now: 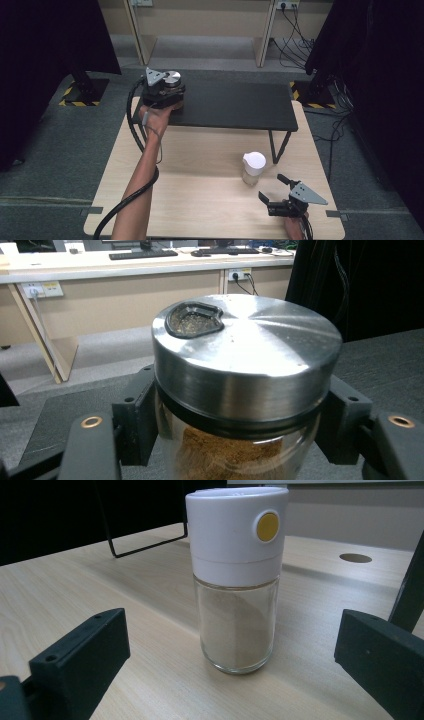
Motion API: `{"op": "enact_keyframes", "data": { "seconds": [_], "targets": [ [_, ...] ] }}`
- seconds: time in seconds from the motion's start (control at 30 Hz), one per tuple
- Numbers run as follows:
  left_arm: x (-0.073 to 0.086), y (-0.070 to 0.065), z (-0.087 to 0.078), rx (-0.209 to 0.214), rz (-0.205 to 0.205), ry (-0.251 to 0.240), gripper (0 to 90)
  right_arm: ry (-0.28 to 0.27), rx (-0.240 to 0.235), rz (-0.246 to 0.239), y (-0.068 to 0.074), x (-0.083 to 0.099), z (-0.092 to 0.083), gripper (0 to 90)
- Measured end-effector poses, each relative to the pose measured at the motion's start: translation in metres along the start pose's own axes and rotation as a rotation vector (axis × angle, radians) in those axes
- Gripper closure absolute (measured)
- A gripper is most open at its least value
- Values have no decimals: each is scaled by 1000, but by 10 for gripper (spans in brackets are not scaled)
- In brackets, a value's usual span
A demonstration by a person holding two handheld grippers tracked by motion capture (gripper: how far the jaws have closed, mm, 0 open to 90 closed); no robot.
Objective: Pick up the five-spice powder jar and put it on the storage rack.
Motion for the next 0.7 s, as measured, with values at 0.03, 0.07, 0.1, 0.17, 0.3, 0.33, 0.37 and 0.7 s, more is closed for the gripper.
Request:
{"op": "enact_keyframes", "data": {
  "seconds": [0.03,0.07,0.1,0.17,0.3,0.33,0.37,0.7],
  "targets": [
    [2,2,0,6,-8,-8,308,0,-1,-1,0,0,0,11],
    [4,2,0,8,-7,-18,308,0,-1,-1,0,0,0,11],
    [5,2,0,7,-5,-20,307,0,0,0,0,0,0,12],
    [5,1,0,6,-1,-20,306,1,-1,-1,0,0,0,12],
    [7,2,-1,7,10,-37,240,0,-1,-1,0,0,0,11],
    [7,2,-1,9,11,-41,207,0,-1,1,0,0,0,12],
    [7,2,-2,9,10,-48,145,0,-1,-1,0,0,0,11],
    [6,0,-10,-15,-5,-79,12,2,1,-3,1,0,0,11]
  ]
}}
Point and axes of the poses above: each handheld gripper's, and its own axes: z roughly forward along the jaws, x roughly out of its underside, y roughly to its left, the point moved 3 cm from there along z, roughly forward along the jaws, and after that the axes turned 8 degrees about -z, right-handed, at the moved point
